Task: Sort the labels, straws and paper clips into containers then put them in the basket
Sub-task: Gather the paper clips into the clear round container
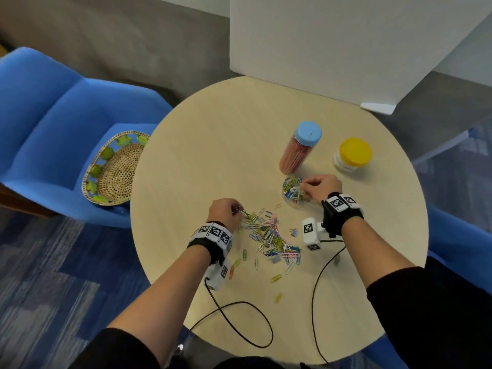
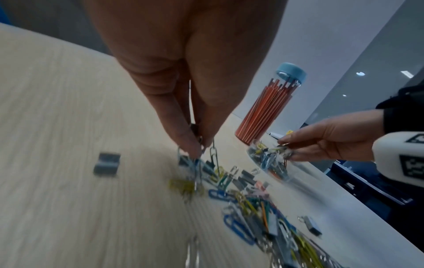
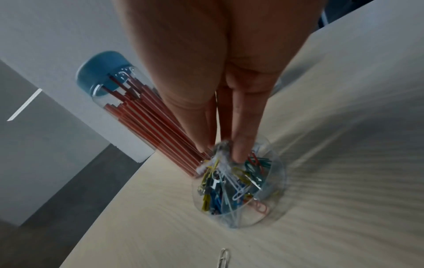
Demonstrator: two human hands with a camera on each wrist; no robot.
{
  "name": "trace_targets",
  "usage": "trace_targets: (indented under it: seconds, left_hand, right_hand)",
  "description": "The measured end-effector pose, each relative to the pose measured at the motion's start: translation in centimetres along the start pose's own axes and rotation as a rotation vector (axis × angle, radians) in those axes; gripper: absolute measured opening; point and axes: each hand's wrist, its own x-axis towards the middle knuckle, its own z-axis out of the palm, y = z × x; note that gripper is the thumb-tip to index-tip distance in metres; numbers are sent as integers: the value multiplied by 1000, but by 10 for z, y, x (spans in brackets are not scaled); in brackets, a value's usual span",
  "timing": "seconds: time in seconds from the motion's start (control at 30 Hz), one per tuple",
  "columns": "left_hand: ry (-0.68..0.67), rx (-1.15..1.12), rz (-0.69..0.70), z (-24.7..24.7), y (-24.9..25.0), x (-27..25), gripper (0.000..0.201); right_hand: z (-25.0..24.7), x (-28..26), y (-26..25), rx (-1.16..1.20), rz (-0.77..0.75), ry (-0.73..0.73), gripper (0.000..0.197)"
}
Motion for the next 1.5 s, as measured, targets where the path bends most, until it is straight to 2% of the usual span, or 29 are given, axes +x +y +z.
trace_targets:
  seconds: [0.17,0.23,0.3,0.4,0.5,0.57,0.67,0.77,0.87,0.93,1.03,1.1,1.17,1.2,1.27,1.33,1.4,1.5]
  left_hand:
    - [-66,146,13,-12,22,11,18]
    - [-49,128,53,-14,37,16,16]
    - [-25,63,117,-12,55,23,14]
    - [-19,-67,234,-3,86,36,14]
    - [-42,-122,329,12,112,46,17]
    - [-45,-130,367,23,126,53,20]
    - [-39,-85,376,36,139,62,21]
    - [-63,-53,357,43,144,68,24]
    - [-107,-35,353,42,142,69,35]
    - [-95,-53,356,39,136,68,34]
    - [-32,-127,370,28,121,64,32]
    - [2,-114,341,20,103,60,32]
    - [-1,-25,283,15,78,52,32]
    - [-23,49,252,13,63,47,38]
    - [-125,199,223,14,32,32,65]
    - [-231,302,262,19,11,16,91]
    - [-281,395,341,28,3,3,103]
    - [-277,460,420,44,5,-7,103]
  right_hand:
    - [-7,-2,5,-65,-101,47,11]
    - [-16,-13,13,-133,-154,63,7]
    - [-23,-24,27,-222,-144,15,7]
    - [-36,-40,51,-483,1,-144,6]
    - [-55,-60,78,-585,150,-158,6]
    - [-63,-74,96,-608,241,-192,15]
    - [-61,-94,119,-555,324,-276,40]
    - [-44,-108,131,-438,219,-278,53]
    - [-22,-115,128,-295,111,-195,48]
    - [-5,-117,120,-170,46,-167,43]
    - [17,-120,100,13,-48,-254,43]
    - [22,-118,87,5,-86,-289,48]
    - [18,-116,80,-173,-107,-277,62]
    - [16,-116,79,-272,-105,-292,77]
    - [16,-121,77,-379,-96,-368,110]
    - [24,-129,75,-417,-125,-414,126]
    - [35,-131,73,-456,-200,-389,119]
    - [46,-128,69,-429,-296,-307,81]
